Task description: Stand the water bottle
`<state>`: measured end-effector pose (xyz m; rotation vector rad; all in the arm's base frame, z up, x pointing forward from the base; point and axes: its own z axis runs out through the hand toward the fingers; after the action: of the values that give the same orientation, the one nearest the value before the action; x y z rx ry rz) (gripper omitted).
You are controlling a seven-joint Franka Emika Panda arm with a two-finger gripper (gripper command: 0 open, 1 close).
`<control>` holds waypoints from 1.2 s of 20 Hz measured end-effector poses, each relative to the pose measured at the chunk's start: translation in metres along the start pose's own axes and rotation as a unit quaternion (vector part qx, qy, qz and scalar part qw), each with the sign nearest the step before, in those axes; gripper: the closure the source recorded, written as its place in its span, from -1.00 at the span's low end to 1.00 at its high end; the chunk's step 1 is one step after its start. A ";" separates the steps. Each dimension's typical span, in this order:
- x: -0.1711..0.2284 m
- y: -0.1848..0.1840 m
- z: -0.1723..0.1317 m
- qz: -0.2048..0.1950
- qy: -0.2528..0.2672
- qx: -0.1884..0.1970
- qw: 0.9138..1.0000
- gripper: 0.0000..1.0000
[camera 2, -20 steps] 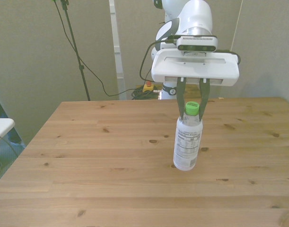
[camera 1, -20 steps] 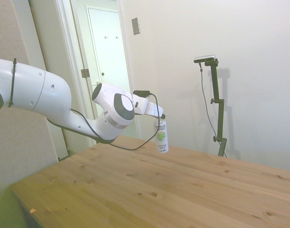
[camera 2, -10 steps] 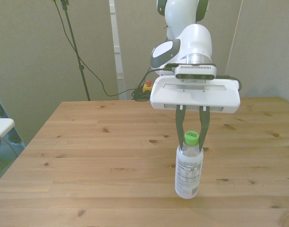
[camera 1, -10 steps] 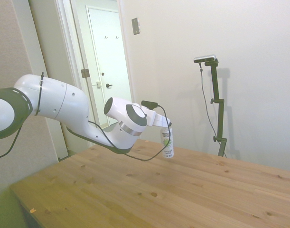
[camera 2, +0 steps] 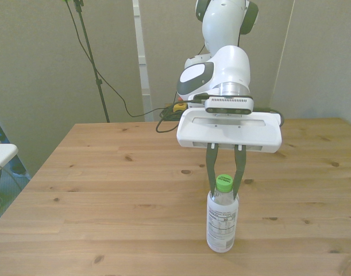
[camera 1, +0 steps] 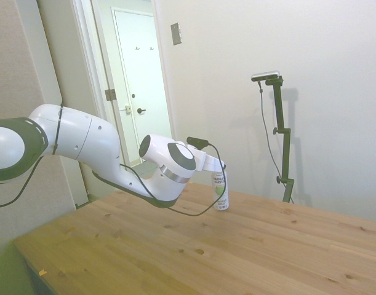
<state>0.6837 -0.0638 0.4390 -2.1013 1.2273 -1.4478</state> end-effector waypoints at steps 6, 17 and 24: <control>-0.001 0.008 -0.001 0.006 -0.001 -0.005 1.000 -1.00; 0.001 0.011 -0.004 0.009 -0.003 -0.005 1.000 -1.00; 0.002 -0.004 -0.025 0.023 -0.009 0.000 1.000 -1.00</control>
<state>0.6638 -0.0577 0.4534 -2.0682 1.2615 -1.4049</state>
